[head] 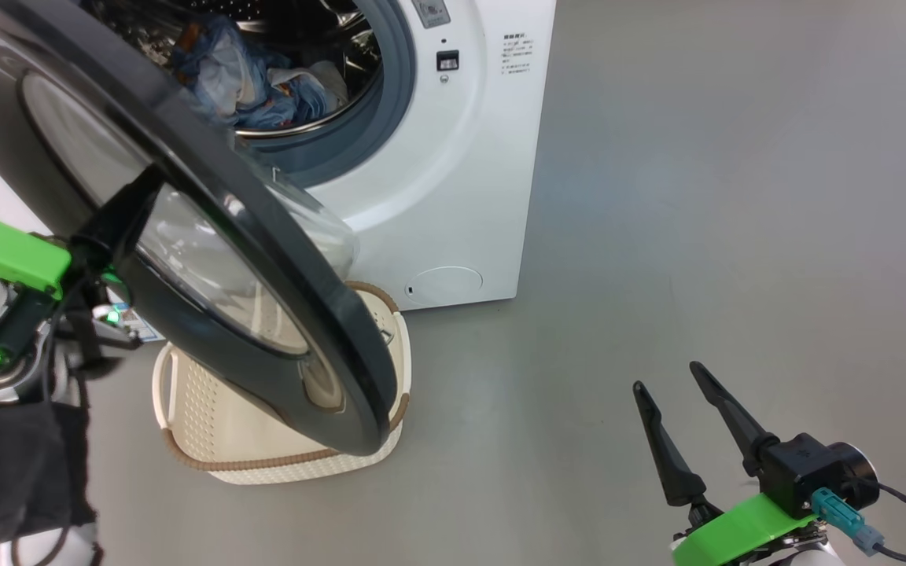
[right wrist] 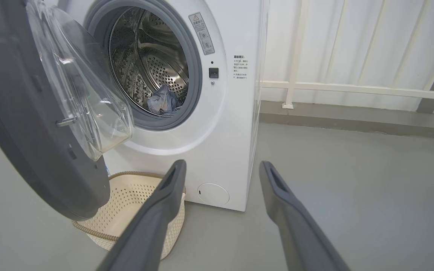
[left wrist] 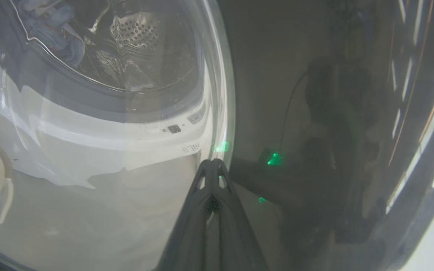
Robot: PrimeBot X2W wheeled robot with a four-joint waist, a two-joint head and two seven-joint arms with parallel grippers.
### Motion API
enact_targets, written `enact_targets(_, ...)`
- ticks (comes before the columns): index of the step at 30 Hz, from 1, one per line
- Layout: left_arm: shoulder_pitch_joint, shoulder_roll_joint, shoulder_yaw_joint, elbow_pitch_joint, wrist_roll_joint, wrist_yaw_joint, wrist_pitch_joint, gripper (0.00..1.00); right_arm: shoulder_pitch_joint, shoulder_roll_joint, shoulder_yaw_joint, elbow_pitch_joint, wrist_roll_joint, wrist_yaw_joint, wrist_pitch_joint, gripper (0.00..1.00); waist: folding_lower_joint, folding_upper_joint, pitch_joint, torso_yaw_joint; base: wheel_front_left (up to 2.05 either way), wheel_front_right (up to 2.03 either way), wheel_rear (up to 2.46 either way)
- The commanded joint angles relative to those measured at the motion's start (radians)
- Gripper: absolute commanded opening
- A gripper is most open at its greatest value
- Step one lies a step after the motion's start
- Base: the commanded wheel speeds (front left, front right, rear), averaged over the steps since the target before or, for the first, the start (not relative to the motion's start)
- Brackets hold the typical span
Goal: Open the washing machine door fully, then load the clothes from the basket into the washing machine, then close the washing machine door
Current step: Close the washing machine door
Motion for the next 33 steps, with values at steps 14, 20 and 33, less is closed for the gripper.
enact_targets(14, 0.237, 0.152, -0.094, -0.337, 0.345, -0.038, -0.149, 1.00, 0.002, 0.006, -0.033, -0.048, 0.002, 0.001, -0.005, 1.00, 0.0000, 0.0000, 0.000, 0.031, 0.00, 0.00, 0.00)
enact_targets(20, 0.377, 0.163, -0.105, -0.434, 0.530, -0.039, -0.336, 1.00, 0.014, 0.003, -0.056, -0.058, -0.004, 0.001, -0.005, 1.00, 0.0000, 0.0000, -0.006, 0.046, 0.00, 0.00, 0.00)
enact_targets(33, 0.605, 0.144, -0.234, -0.286, 0.805, -0.058, -0.709, 1.00, 0.049, -0.006, -0.091, -0.068, -0.012, 0.001, -0.005, 1.00, 0.0000, 0.0000, -0.031, 0.072, 0.00, 0.00, 0.00)
